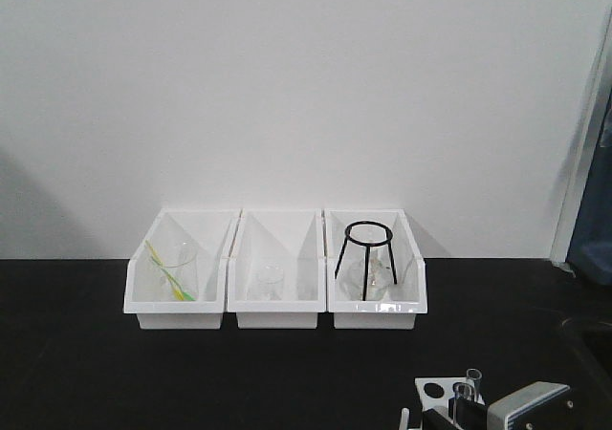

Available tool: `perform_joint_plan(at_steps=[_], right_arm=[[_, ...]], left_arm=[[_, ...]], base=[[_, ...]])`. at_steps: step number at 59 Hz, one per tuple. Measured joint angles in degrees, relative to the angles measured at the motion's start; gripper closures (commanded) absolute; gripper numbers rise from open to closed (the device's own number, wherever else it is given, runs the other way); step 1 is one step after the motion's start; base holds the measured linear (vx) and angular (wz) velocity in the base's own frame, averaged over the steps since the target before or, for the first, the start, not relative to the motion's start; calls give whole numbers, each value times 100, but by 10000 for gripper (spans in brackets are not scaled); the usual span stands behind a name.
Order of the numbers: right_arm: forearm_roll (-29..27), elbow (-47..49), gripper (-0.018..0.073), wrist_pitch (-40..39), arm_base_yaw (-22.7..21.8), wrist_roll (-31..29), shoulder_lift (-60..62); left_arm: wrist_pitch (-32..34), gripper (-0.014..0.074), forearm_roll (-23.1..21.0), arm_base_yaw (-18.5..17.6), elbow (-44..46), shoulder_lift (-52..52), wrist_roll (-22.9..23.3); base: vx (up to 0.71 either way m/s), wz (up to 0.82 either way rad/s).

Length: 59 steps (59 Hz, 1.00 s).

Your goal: Flip and reinsert test tube from rack

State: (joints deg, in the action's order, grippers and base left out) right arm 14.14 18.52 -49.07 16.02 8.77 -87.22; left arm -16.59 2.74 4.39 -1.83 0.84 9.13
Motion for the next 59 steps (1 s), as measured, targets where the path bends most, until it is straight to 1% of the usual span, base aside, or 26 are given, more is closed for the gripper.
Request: perform_joint_plan(at_steps=[6,14,20,26,31,40,45,51,59], right_arm=[[6,0,153,-22,0,0,-5],[19,0,60,-36,0,0,20],[19,0,33,-36,0,0,196],[19,0,32,-6,0,0,553],[19,0,32,205,0,12,982],[19,10,32,1114,0,266,2068],[24,117,32,1859,0,543,2829],[34,361,33,2965,0,789,3727],[13,450,33,3717,0,929,4618]], left_arm=[[0,603,0,0,0,0,0],[0,603,0,0,0,0,0],[0,603,0,0,0,0,0],[0,603,0,0,0,0,0],[0,603,0,0,0,0,0],[0,603,0,0,0,0,0],[0,603,0,0,0,0,0],[0,603,0,0,0,0,0],[0,603,0,0,0,0,0]], base=[[0,0],[0,0],[0,0],[0,0],[0,0],[0,0],[0,0],[0,0],[0,0]])
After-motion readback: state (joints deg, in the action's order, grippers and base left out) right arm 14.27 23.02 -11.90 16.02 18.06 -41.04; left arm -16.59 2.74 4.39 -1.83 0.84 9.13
